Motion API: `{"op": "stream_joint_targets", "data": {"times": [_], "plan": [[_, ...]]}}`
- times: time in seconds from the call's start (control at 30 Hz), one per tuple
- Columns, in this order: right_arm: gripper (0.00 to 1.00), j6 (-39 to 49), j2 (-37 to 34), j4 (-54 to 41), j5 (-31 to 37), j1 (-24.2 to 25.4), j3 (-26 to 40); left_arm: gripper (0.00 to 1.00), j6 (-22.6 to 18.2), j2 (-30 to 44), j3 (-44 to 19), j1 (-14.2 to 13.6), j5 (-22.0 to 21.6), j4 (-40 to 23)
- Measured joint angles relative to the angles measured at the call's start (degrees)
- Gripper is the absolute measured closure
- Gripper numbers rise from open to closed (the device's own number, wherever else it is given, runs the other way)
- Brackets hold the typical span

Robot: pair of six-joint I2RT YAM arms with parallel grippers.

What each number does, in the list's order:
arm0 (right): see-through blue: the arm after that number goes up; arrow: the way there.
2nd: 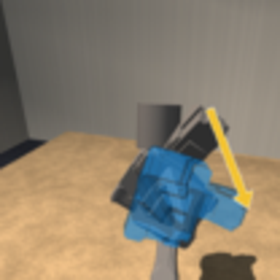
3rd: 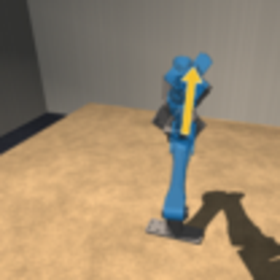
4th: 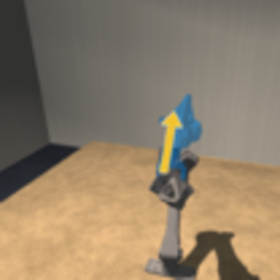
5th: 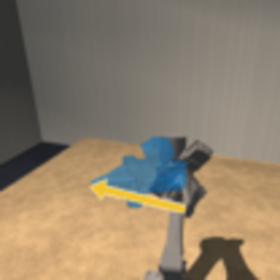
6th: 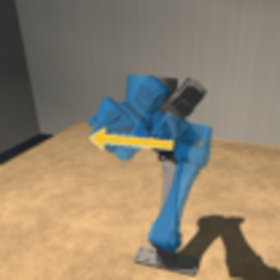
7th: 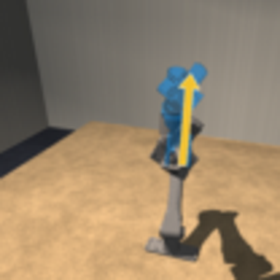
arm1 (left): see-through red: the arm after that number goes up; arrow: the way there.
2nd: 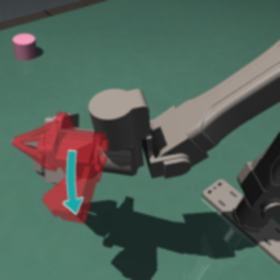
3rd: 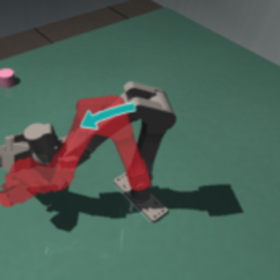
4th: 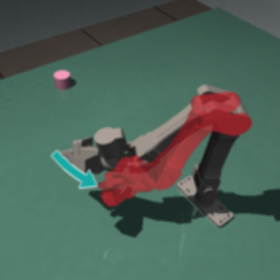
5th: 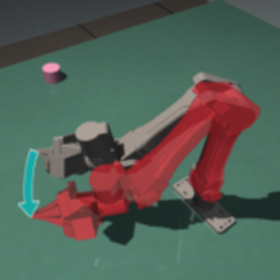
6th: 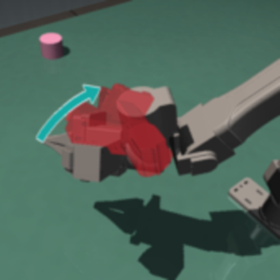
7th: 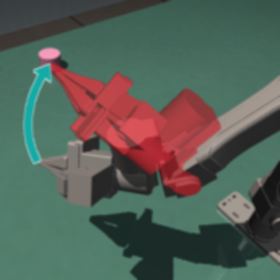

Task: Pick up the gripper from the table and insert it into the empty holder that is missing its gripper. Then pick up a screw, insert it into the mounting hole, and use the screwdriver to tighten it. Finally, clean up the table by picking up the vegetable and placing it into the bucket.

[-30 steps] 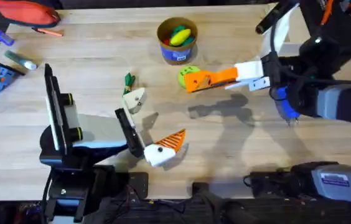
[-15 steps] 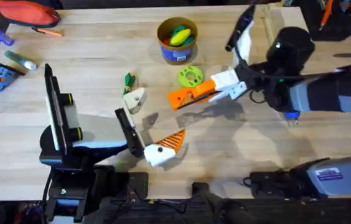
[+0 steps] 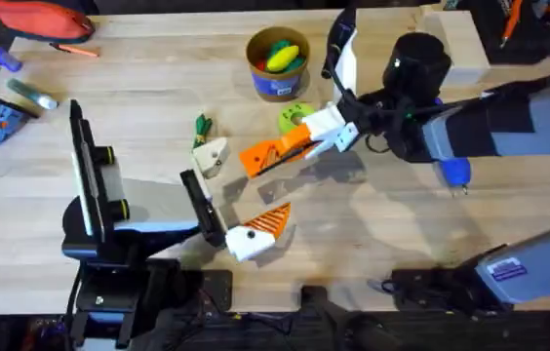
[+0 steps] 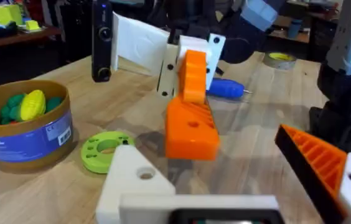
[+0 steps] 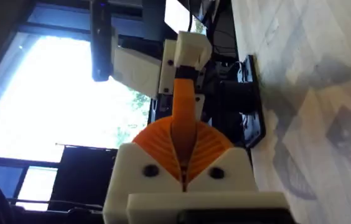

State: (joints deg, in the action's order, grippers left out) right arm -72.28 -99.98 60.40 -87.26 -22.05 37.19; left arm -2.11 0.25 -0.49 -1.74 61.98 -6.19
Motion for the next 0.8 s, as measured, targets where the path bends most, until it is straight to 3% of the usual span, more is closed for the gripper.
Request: {"op": "stream_joint_targets", "data": {"times": [0.23, 0.8], "plan": [[0.992, -0.8, 0.0, -5.8, 0.0, -0.6, 2.1, 0.015, 0.0, 0.0, 0.0, 0.0, 0.0, 0.0], [0.992, 2.8, -2.5, -6.1, 0.4, -2.0, 2.1, 0.015, 0.0, 0.0, 0.0, 0.0, 0.0, 0.0]]}}
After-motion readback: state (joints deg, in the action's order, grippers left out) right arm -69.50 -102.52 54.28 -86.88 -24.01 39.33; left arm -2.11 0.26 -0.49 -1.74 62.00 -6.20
